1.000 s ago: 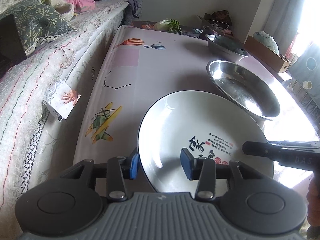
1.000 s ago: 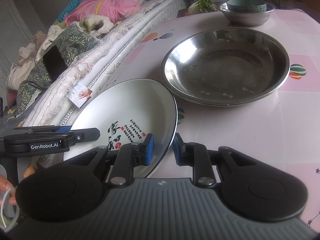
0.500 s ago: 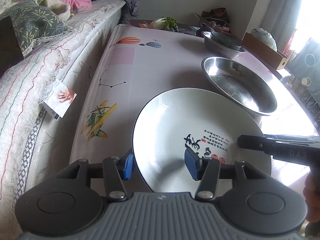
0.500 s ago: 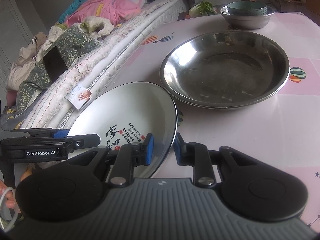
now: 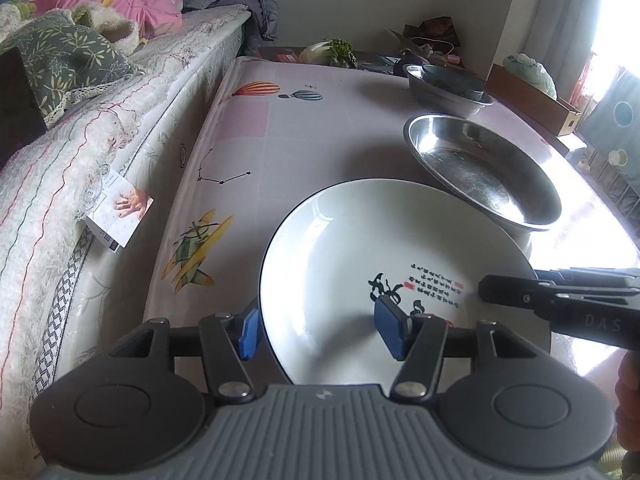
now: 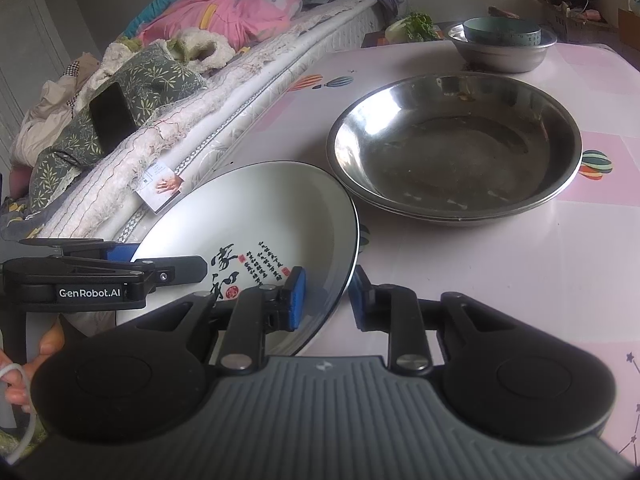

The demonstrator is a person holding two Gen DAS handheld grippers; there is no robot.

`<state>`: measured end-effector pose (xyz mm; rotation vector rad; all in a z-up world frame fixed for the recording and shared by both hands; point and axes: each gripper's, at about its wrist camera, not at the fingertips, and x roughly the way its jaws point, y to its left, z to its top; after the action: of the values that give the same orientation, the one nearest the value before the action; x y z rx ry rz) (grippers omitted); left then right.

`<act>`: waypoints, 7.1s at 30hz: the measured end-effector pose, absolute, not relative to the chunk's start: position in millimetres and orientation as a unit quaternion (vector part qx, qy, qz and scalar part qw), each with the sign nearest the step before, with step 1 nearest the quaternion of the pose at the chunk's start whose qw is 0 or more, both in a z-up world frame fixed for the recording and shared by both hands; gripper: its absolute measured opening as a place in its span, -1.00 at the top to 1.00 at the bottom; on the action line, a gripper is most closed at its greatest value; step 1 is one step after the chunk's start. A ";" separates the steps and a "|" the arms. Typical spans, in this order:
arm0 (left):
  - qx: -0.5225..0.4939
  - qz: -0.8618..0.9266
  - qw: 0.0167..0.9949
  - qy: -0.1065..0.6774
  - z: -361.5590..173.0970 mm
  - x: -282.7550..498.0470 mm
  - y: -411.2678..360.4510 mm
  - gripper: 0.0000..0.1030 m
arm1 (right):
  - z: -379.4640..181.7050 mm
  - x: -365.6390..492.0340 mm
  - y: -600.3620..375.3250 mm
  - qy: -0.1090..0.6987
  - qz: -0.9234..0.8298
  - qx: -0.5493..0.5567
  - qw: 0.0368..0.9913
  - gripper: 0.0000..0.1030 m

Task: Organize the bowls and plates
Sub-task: 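Lift the white plate off the table with both grippers, then carry the white plate over the steel plates and lower it onto them, then open both grippers to release the white plate, then withdraw both grippers from the plate stack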

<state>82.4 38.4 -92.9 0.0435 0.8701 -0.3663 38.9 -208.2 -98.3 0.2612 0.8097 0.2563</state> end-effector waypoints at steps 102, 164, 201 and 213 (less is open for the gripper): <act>0.031 -0.197 0.911 0.360 -38.4 85.6 -0.9 0.02 | -41.3 33.8 -252.2 0.340 0.095 0.136 0.926 0.49; 0.005 -0.222 0.901 0.374 -30.7 137.2 -55.6 -0.64 | -47.2 34.1 -339.9 0.331 -0.032 0.198 0.922 -0.56; 0.030 -0.166 0.898 0.407 -40.0 149.8 -56.9 -0.69 | -38.3 37.6 -333.1 0.344 -0.050 0.152 0.925 -0.96; 0.029 -0.170 0.900 0.400 -35.7 169.0 -63.6 -0.69 | -32.8 59.0 -346.2 0.341 -0.039 0.159 0.926 -0.96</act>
<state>169.0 -63.6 -35.7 0.0592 0.8278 -0.3513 59.0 -346.2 -32.8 0.3261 0.6992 -0.0800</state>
